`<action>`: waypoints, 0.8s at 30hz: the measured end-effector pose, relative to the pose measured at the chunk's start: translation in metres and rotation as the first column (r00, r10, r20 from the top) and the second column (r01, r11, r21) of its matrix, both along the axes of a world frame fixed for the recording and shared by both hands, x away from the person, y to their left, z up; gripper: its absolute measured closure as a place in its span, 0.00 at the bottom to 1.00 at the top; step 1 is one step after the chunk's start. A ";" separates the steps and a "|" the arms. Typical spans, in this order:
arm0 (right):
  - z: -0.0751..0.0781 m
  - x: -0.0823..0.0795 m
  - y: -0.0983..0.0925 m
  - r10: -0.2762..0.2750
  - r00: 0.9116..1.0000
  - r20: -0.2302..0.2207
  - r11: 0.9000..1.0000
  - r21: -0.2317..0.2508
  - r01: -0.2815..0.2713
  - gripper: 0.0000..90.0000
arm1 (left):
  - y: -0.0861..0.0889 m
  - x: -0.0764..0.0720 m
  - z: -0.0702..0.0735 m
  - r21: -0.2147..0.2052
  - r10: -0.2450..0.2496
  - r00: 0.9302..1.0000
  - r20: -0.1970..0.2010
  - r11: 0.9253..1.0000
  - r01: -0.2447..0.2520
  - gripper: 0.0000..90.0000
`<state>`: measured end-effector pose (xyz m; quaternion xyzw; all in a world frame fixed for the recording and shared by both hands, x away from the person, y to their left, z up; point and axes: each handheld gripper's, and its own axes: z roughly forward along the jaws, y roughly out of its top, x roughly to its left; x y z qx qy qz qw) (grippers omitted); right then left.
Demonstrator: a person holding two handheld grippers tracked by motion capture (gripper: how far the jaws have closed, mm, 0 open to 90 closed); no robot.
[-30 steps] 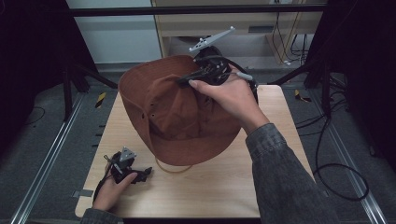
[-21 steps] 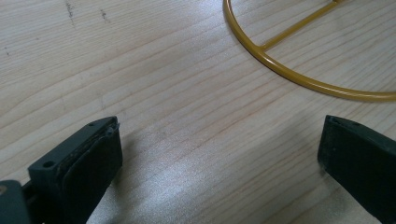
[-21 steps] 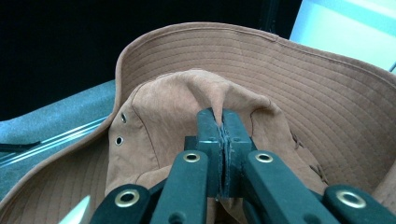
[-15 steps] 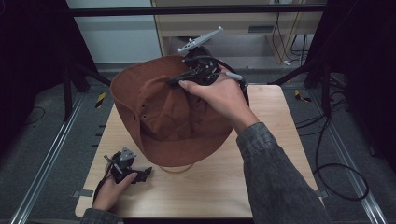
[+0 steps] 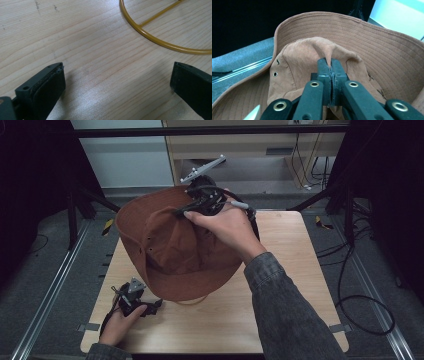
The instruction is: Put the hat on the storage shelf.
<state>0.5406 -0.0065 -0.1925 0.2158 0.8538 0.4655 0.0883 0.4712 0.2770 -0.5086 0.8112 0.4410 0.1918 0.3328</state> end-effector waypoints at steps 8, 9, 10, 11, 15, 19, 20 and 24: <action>-0.015 0.007 0.001 -0.009 1.000 -0.025 1.000 -0.014 0.009 0.98 | 0.000 0.000 0.000 0.000 -0.001 1.000 0.000 1.000 0.001 0.00; -0.015 0.007 0.001 -0.009 1.000 -0.025 1.000 -0.014 0.009 0.98 | 0.000 0.000 0.000 0.000 -0.001 1.000 0.000 1.000 0.001 0.00; -0.016 0.007 0.001 -0.011 0.999 -0.030 1.000 -0.015 0.010 0.98 | 0.000 0.000 0.000 0.000 -0.001 1.000 0.000 1.000 0.001 0.00; -0.017 0.008 0.001 -0.008 1.000 -0.029 1.000 -0.014 0.008 0.98 | 0.000 0.000 0.000 -0.001 -0.001 1.000 0.000 1.000 0.001 0.00; -0.019 0.008 0.001 -0.007 0.999 -0.035 1.000 -0.017 0.006 0.98 | 0.000 0.000 0.000 -0.001 -0.001 1.000 0.000 1.000 0.001 0.00; -0.023 0.008 0.002 -0.005 0.999 -0.044 1.000 -0.026 0.004 0.98 | 0.000 0.000 0.000 -0.001 -0.001 1.000 0.000 1.000 0.001 0.00; -0.023 0.008 0.002 -0.005 0.999 -0.044 1.000 -0.026 0.004 0.98 | 0.000 0.000 0.000 -0.001 -0.001 1.000 0.000 1.000 0.001 0.00; -0.027 0.010 0.004 -0.002 0.999 -0.054 1.000 -0.031 0.001 0.98 | 0.000 0.000 0.000 -0.002 -0.002 1.000 -0.002 1.000 0.002 0.00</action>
